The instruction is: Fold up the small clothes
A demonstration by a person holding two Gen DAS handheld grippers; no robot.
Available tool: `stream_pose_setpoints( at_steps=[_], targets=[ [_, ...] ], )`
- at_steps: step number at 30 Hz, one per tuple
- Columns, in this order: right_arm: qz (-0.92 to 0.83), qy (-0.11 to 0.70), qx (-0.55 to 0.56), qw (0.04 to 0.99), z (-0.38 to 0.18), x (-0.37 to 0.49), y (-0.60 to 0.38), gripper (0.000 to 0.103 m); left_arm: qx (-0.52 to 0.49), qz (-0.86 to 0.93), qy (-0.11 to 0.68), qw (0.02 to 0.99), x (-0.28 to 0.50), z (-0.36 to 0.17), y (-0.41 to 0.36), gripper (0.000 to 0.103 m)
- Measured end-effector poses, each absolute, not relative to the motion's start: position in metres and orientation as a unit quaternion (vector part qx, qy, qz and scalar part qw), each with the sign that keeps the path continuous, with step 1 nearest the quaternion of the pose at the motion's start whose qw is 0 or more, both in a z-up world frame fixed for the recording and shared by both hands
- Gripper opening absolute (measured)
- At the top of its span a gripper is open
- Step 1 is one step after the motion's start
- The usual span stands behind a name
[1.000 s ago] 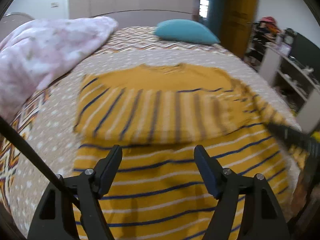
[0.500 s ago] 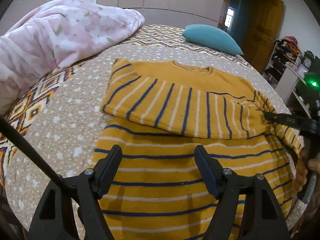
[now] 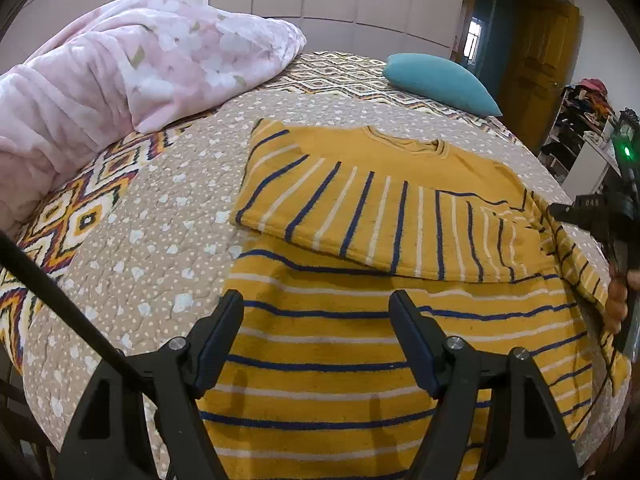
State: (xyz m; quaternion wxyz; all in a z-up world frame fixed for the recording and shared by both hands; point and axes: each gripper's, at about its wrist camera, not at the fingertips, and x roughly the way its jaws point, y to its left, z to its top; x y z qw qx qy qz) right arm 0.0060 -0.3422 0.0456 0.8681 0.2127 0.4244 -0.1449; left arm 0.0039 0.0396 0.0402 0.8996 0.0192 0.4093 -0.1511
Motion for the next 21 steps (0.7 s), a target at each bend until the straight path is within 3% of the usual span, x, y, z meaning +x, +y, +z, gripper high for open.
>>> stream_pose_setpoints(
  at_steps=[1,3,5,7,21],
  targets=[
    [-0.137,0.425,0.218,0.868,0.043,0.004,-0.341,0.021,0.021,-0.151,0.411,0.899,0.004,0.039,0.039,0.074],
    [-0.119,0.423,0.228,0.869,0.036,-0.001,-0.335,0.03,0.026,-0.15,0.412,0.898,0.005,0.037,0.037,0.074],
    [-0.096,0.412,0.232,0.876,0.034,-0.006,-0.328,0.033,0.031,-0.147,0.413,0.898,0.004,0.035,0.036,0.074],
    [-0.068,0.422,0.243,0.871,0.03,-0.007,-0.323,0.05,0.03,-0.148,0.417,0.896,0.005,0.034,0.036,0.074],
    [-0.04,0.433,0.283,0.855,0.016,0.005,-0.321,0.049,-0.013,-0.15,0.433,0.889,0.004,0.026,0.053,0.075]
  ],
)
